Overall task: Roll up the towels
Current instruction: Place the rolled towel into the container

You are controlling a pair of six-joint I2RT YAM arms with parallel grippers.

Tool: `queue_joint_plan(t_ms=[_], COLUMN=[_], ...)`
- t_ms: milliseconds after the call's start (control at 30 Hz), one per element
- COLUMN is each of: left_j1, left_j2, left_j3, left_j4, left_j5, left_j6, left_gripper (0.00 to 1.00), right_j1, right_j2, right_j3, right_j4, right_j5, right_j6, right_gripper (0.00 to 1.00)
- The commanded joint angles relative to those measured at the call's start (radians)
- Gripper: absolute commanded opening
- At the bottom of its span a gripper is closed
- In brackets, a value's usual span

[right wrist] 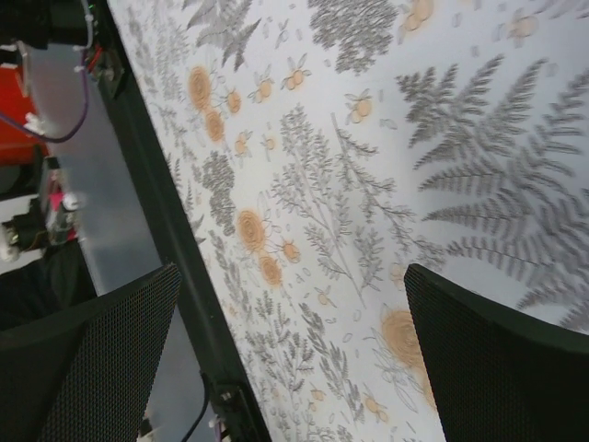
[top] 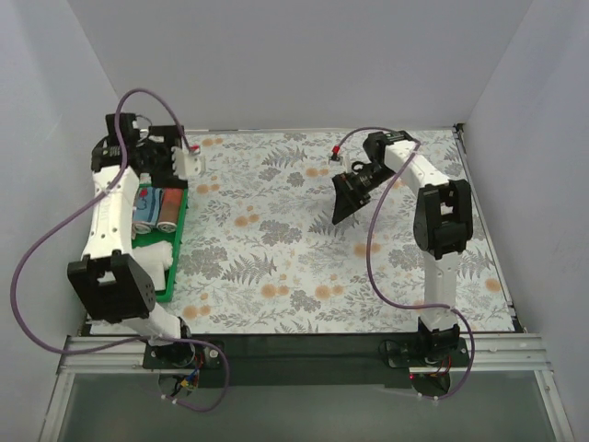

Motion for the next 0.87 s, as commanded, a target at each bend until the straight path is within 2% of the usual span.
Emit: queue_joint_plan(t_ms=[0,33,100,133,200,267,300,367,400,533,700,833], left_j1=[-0.131,-0.174,-0.210,-0.243,-0.303,-0.346,-0.359,-0.386,-0.392,-0.405,-0.409,-0.409], left_j2=[0.145,0.182,0.273,0.294,0.333,0.334,0.331,0.312,0.302,0.244,0.218,0.183], left_j3=[0.234,0.292,0.430,0.457,0.492,0.466,0.442,0.344,0.298,0.070,-0.017,-0.048], left_j4=[0.096,0.061,0.028,0.028,0.028,0.054,0.072,0.121,0.140,0.258,0.286,0.286], left_j5=[-0.161,-0.158,-0.155,-0.173,-0.177,-0.146,-0.128,-0.118,-0.115,-0.132,-0.175,-0.172], left_j6=[-0.431,-0.605,-0.775,-0.931,-1.071,-1.226,-1.257,-1.363,-1.394,-1.438,-1.429,-1.409], left_gripper=[0.97,0.98,0.98,0.98,0.98,0.98,0.98,0.98,0.98,0.98,0.98,0.98], right_j1=[-0.045,-0.055,-0.082,-0.091,-0.111,-0.119,-0.119,-0.119,-0.119,-0.119,-0.119,-0.119], right_j2=[-0.102,-0.117,-0.172,-0.191,-0.252,-0.321,-0.344,-0.422,-0.450,-0.560,-0.613,-0.628], right_j3=[0.053,0.043,0.017,-0.011,-0.042,-0.106,-0.134,-0.238,-0.287,-0.470,-0.582,-0.577], right_j4=[0.069,0.122,0.178,0.199,0.268,0.344,0.369,0.417,0.487,0.587,0.630,0.643], right_j5=[0.100,0.122,0.189,0.206,0.278,0.323,0.379,0.415,0.465,0.506,0.498,0.499], right_j6=[0.080,0.100,0.149,0.160,0.206,0.240,0.287,0.333,0.351,0.378,0.398,0.396], right_gripper=[0.99,0.99,0.99,0.99,0.99,0.99,0.99,0.99,0.99,0.99,0.99,0.99])
